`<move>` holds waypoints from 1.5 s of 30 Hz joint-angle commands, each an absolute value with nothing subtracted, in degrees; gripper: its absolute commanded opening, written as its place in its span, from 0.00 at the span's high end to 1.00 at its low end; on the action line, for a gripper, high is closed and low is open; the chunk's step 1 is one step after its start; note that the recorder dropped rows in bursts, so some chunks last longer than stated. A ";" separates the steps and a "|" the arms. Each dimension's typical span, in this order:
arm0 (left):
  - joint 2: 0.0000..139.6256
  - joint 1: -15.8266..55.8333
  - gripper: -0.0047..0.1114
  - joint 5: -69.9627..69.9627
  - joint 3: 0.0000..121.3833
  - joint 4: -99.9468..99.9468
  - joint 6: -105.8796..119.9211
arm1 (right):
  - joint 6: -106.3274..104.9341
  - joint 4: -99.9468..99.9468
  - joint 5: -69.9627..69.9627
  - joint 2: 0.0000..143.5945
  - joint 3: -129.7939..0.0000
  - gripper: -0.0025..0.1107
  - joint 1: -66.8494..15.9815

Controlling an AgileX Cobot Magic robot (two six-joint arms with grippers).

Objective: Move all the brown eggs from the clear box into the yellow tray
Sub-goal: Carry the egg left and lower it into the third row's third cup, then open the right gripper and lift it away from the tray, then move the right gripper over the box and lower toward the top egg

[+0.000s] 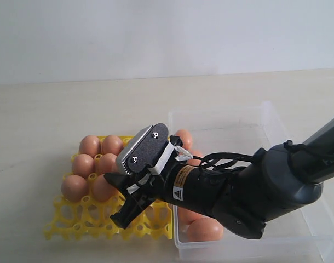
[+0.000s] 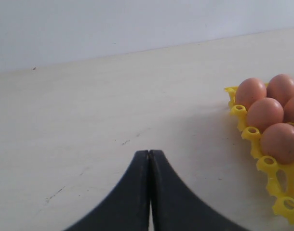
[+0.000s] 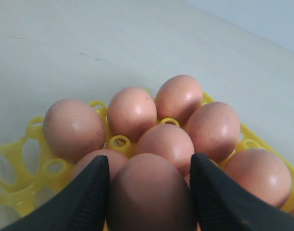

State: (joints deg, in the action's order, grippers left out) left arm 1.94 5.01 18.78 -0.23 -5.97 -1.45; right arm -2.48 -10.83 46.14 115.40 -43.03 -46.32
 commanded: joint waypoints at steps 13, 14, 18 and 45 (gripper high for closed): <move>2.08 5.19 0.96 18.09 0.00 -5.84 -1.70 | -2.45 -10.00 48.19 114.96 -43.28 0.46 -46.01; 2.08 5.19 0.96 18.09 0.00 -5.84 -1.70 | -2.45 -9.95 48.19 114.51 -43.28 0.46 -46.01; 2.08 5.19 0.96 18.09 0.00 -5.84 -1.70 | -2.45 -8.22 46.57 109.47 -43.28 0.46 -46.01; 2.08 5.19 0.96 18.09 0.00 -5.84 -1.70 | -6.27 12.88 -47.67 95.27 -73.18 0.74 -24.58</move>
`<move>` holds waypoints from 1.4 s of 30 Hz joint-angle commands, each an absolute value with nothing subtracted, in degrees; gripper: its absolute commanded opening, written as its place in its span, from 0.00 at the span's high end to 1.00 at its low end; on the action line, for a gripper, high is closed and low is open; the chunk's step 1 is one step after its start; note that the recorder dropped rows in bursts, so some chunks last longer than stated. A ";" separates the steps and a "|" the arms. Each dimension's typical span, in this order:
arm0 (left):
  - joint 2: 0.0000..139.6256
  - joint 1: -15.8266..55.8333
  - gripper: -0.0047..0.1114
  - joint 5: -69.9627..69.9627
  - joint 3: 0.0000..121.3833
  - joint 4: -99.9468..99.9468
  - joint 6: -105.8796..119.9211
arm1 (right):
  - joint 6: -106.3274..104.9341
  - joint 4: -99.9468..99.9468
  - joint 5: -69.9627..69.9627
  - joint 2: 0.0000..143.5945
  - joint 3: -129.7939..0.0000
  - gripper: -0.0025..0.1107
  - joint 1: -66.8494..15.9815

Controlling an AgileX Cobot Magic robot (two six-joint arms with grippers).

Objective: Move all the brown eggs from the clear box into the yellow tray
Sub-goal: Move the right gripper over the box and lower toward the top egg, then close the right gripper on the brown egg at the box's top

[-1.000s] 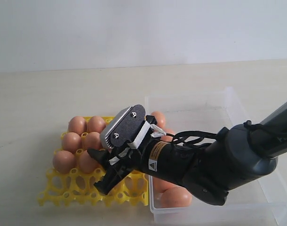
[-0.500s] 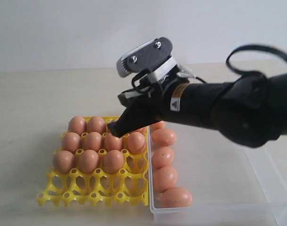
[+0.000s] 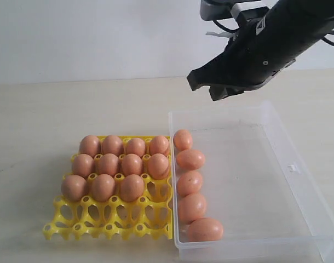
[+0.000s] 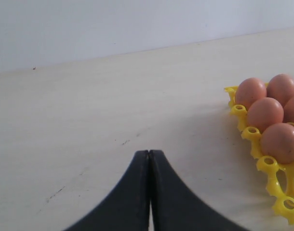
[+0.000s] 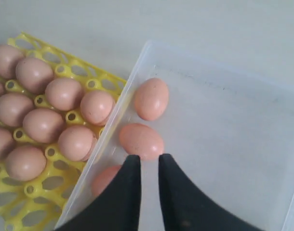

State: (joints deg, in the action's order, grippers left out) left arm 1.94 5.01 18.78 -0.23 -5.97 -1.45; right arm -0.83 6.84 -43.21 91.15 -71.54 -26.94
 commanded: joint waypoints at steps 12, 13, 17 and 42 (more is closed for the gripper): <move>2.08 5.19 0.96 18.09 0.00 -5.84 -1.70 | -24.63 12.58 -45.39 105.11 -73.57 0.56 -25.00; 2.08 5.19 0.96 18.09 0.00 -5.84 -1.70 | -26.68 12.23 -45.09 105.38 -73.57 0.56 -25.42; 2.08 5.19 0.96 18.09 0.00 -5.84 -1.70 | -35.61 11.90 -41.90 105.88 -73.57 0.56 -26.63; 2.08 5.19 0.96 18.09 0.00 -5.84 -1.70 | -47.38 6.27 -39.50 113.40 -78.44 0.45 -28.70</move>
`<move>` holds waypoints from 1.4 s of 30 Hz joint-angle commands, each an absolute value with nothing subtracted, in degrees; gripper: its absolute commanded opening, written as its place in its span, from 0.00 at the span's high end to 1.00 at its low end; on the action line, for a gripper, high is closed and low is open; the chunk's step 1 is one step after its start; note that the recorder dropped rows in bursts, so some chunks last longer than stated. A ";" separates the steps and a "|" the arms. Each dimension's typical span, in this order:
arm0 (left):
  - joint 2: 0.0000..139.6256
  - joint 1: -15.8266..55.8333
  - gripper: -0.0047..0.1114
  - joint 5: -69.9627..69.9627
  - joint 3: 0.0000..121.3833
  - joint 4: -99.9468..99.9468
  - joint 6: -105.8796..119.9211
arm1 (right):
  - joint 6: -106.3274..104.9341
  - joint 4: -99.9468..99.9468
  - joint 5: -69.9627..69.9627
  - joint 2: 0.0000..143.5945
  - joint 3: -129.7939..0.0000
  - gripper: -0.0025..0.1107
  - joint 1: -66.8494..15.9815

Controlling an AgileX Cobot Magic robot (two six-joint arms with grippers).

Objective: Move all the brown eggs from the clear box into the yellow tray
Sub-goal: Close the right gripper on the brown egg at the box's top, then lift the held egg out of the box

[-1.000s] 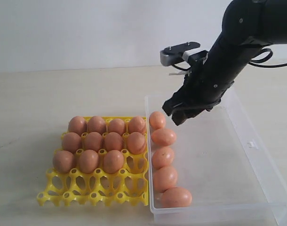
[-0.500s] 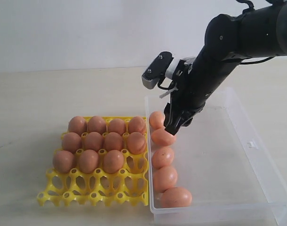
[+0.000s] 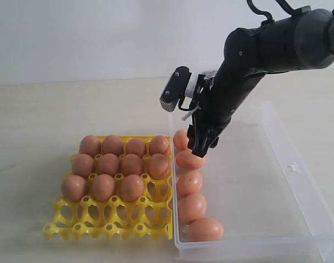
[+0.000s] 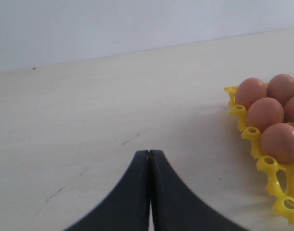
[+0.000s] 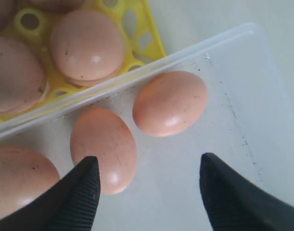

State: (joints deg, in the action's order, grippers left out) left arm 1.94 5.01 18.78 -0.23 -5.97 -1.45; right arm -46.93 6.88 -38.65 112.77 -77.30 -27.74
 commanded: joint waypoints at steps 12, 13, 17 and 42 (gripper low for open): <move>2.08 5.19 0.96 18.09 0.00 -5.84 -1.70 | -52.89 6.15 -39.50 115.38 -78.44 0.45 -30.63; 2.08 5.19 0.96 18.09 0.00 -5.84 -1.70 | -52.89 6.02 -39.50 115.77 -78.44 0.45 -30.63; 2.08 5.19 0.96 18.09 0.00 -5.84 -1.70 | -53.68 6.26 -39.50 116.71 -78.44 0.47 -30.63; 2.08 5.19 0.96 18.09 0.00 -5.84 -1.70 | -53.81 7.11 -37.20 120.52 -78.44 0.85 -30.63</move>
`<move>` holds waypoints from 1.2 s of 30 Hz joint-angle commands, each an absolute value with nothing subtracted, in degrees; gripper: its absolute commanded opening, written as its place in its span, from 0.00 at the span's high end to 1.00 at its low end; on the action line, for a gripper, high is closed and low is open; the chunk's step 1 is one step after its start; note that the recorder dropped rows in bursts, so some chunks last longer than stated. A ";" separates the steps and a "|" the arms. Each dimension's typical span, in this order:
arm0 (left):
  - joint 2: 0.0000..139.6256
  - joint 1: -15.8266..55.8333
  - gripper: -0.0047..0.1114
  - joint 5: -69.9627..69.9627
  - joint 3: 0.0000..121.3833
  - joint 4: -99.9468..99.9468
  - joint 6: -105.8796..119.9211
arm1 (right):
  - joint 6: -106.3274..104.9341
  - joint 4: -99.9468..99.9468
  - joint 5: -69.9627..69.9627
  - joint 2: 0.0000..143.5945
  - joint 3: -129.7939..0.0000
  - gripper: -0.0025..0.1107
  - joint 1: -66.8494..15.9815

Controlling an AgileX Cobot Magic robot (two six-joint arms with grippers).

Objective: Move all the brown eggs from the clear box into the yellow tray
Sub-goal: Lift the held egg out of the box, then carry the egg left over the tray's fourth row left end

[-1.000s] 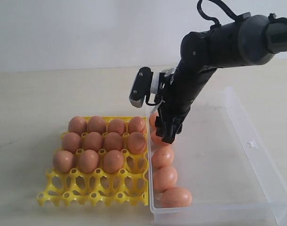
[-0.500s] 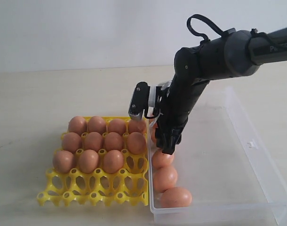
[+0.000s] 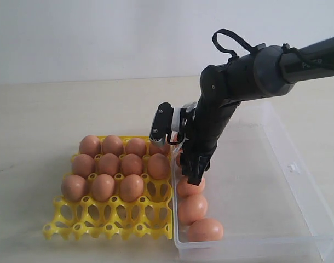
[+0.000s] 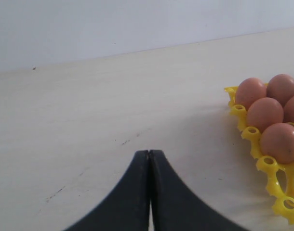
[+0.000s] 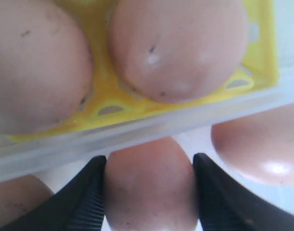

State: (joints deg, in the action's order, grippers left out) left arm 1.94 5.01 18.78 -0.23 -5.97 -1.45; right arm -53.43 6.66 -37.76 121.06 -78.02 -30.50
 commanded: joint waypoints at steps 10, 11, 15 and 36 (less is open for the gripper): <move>2.08 5.19 0.96 18.09 0.00 -5.84 -1.70 | -50.25 9.03 -32.06 114.06 -75.42 0.98 -30.03; 2.08 5.19 0.96 18.09 0.00 -5.84 -1.70 | -49.31 9.37 -30.91 113.17 -74.76 0.98 -30.05; 2.08 5.19 0.96 18.09 0.00 -5.84 -1.70 | -43.07 10.33 -24.48 107.56 -70.31 0.98 -29.34; 2.08 5.19 0.96 18.09 0.00 -5.84 -1.70 | -16.45 30.02 -6.44 86.07 -46.12 0.98 -49.62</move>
State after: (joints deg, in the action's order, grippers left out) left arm 1.94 5.01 18.78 -0.23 -5.97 -1.45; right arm -16.04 29.58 -6.31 83.98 -45.12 -47.88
